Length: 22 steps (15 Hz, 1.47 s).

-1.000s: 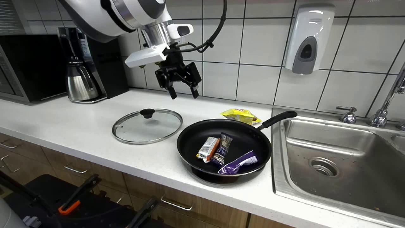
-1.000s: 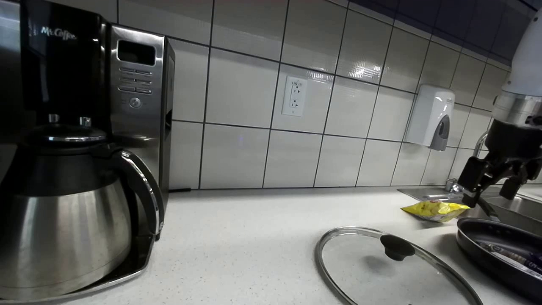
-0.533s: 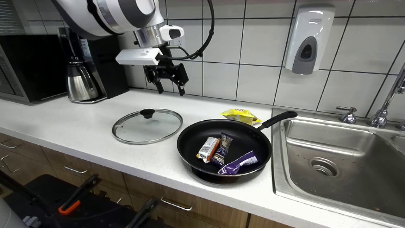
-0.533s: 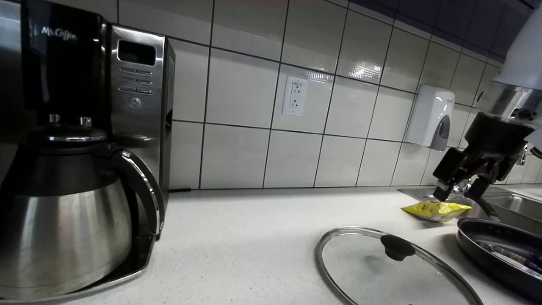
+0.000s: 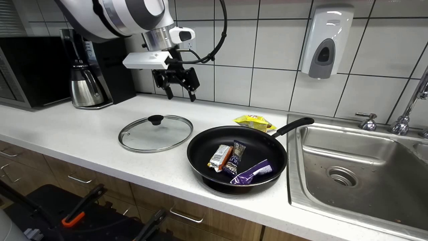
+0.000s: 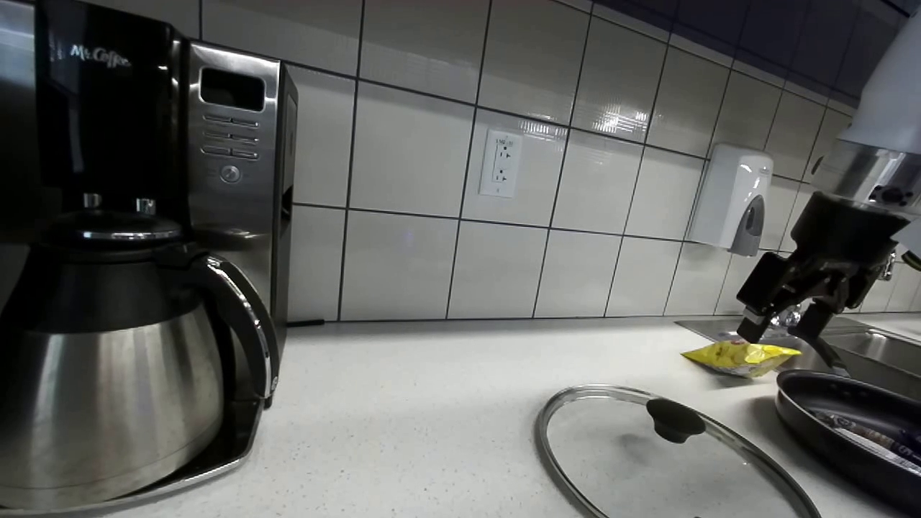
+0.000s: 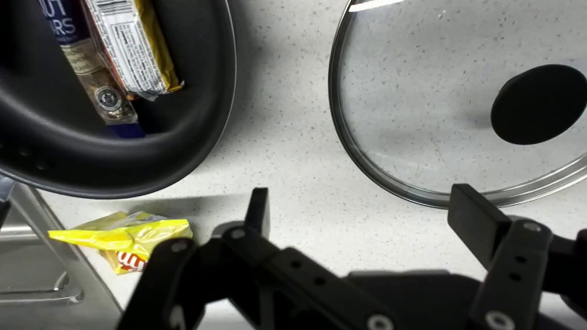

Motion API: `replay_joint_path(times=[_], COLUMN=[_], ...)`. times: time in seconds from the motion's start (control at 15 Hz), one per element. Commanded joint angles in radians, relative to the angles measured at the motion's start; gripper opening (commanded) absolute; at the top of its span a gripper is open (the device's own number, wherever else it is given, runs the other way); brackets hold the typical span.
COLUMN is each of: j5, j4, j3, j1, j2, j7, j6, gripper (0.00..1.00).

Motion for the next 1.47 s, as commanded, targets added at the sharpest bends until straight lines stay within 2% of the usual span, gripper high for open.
replay_joint_path(times=[0.0, 0.6, 1.0, 1.27, 1.4], j5=[0.009, 0.020, 0.207, 0.355, 0.389], j4=[0.001, 0.008, 0.045, 0.087, 0.113], j3=[0.019, 0.021, 0.034, 0.054, 0.063], j1=[-0.019, -0.011, 0.063, 0.093, 0.089], j2=[-0.001, 0.014, 0.112, 0.166, 0.195], j7=[-0.009, -0.020, -0.175, -0.305, -0.346], j6=[-0.002, 0.004, 0.063, 0.072, 0.058], gripper=[1.00, 1.00, 1.00, 1.00, 1.00])
